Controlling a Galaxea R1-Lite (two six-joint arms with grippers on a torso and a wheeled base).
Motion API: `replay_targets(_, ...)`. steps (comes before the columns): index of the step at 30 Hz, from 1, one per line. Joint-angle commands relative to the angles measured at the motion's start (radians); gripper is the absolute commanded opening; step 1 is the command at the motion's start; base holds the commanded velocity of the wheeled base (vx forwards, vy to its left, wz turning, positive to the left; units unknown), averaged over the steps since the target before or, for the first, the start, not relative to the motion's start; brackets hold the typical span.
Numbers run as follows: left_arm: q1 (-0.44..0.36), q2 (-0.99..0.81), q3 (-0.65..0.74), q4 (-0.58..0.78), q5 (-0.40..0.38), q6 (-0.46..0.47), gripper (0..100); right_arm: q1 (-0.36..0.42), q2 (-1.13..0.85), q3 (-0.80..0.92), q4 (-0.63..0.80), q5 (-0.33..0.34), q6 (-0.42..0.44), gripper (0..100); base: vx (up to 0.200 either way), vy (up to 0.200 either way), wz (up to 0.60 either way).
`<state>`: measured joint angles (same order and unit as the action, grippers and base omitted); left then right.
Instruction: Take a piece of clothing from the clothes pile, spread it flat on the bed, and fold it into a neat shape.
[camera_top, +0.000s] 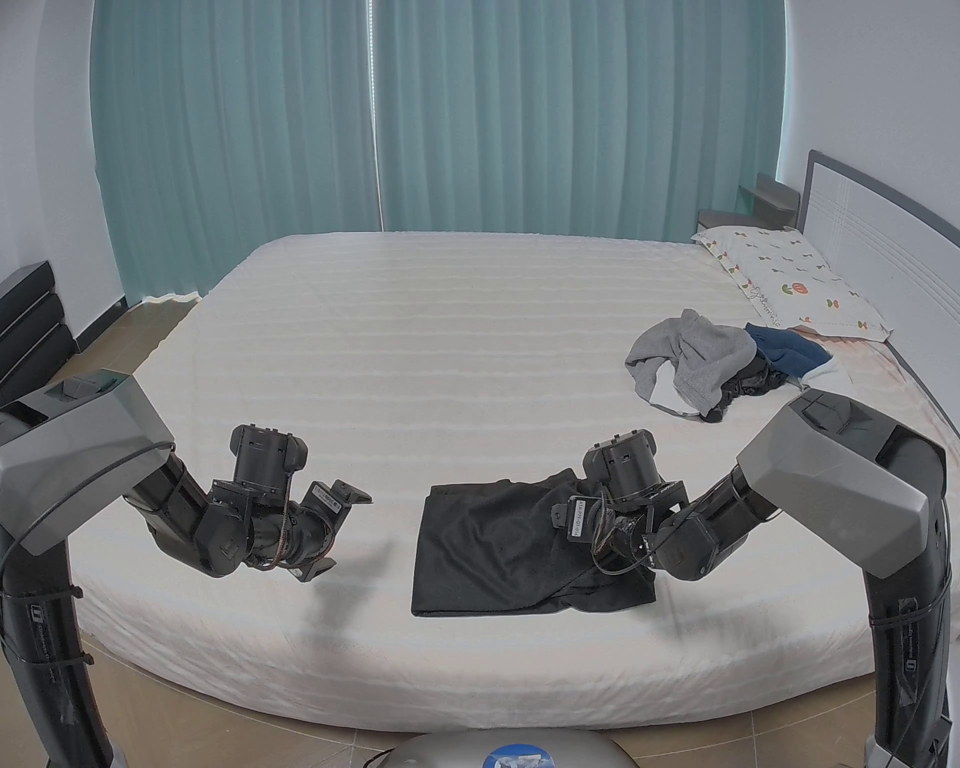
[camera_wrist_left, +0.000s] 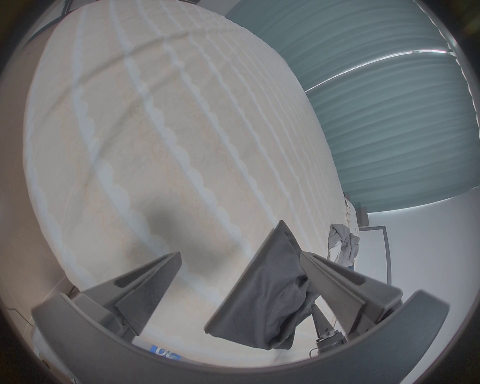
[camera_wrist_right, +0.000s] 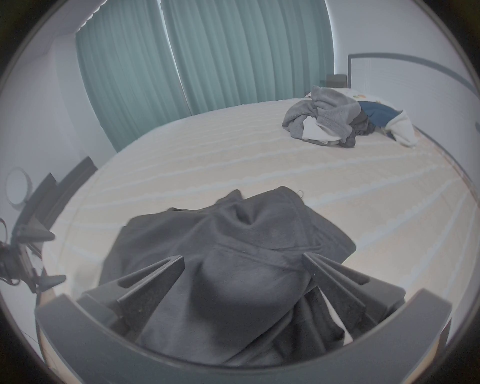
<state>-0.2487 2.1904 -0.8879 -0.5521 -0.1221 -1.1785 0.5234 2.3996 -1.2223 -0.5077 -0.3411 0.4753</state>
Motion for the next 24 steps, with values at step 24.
replay_targets(24, -0.001, 0.005, 0.004, 0.000, 0.001, 0.007, 100, -0.094, -0.255, 0.477, 0.000, -0.018, -0.061, 100, 0.000, 0.000, 0.00)
